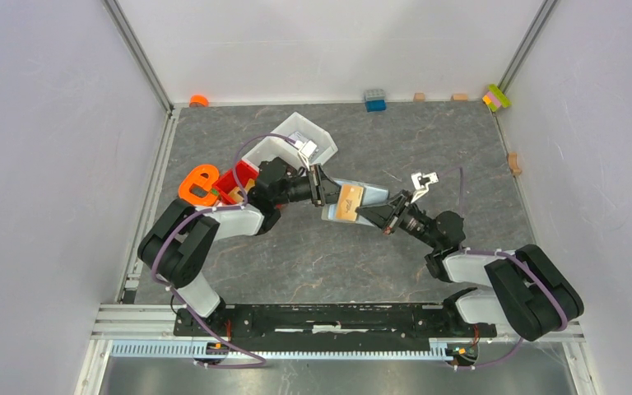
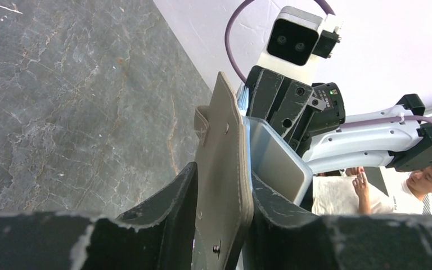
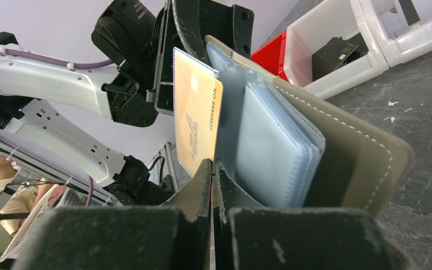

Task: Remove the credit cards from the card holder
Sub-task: Remove the credit card from the card holder.

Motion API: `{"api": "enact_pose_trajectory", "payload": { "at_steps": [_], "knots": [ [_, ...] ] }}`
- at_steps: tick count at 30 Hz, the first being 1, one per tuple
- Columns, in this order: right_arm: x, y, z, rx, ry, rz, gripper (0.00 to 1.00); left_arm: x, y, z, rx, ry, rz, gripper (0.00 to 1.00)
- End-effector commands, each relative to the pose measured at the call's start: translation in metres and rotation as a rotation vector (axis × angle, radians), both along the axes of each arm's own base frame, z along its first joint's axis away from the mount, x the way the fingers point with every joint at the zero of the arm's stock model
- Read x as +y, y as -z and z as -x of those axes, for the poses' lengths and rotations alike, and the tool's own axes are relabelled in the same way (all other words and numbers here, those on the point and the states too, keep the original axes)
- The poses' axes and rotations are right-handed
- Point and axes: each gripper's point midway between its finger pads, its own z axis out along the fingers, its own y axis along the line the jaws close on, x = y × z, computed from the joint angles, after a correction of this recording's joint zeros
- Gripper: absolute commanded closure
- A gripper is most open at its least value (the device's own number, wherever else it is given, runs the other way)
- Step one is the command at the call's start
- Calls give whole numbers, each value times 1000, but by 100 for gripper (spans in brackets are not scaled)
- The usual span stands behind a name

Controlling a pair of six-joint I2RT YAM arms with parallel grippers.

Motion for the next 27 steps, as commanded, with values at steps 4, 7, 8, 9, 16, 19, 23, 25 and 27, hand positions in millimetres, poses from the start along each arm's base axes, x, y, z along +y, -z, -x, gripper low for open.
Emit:
{"api": "enact_pose_trajectory", "payload": {
  "at_steps": [4,7,8,9,16,19,23,25,27],
  "knots": [
    [-12,-8,-2,-12,24,-62,100,5,-15,0,-19,-2,74,54],
    [-17,-8,-2,11,27,-91,100,8,-17,-1,-17,-8,86,50],
    [-18,-7,-3,18,31,-96,100,9,-18,0,-19,-9,91,49],
    [-19,-7,-3,24,29,-103,100,9,-18,0,-21,-11,96,48],
    [-24,-3,-6,55,47,-112,100,13,-24,2,-36,-11,130,41],
    [-25,2,-9,66,61,-96,100,14,-30,5,-53,-4,152,35],
    [-26,1,-9,56,64,-89,100,14,-28,4,-51,-4,148,35],
    [-25,0,-9,52,64,-87,100,12,-24,3,-42,-4,132,39],
    [-26,-2,-9,44,63,-87,100,12,-21,1,-39,-12,115,47]
  ]
}}
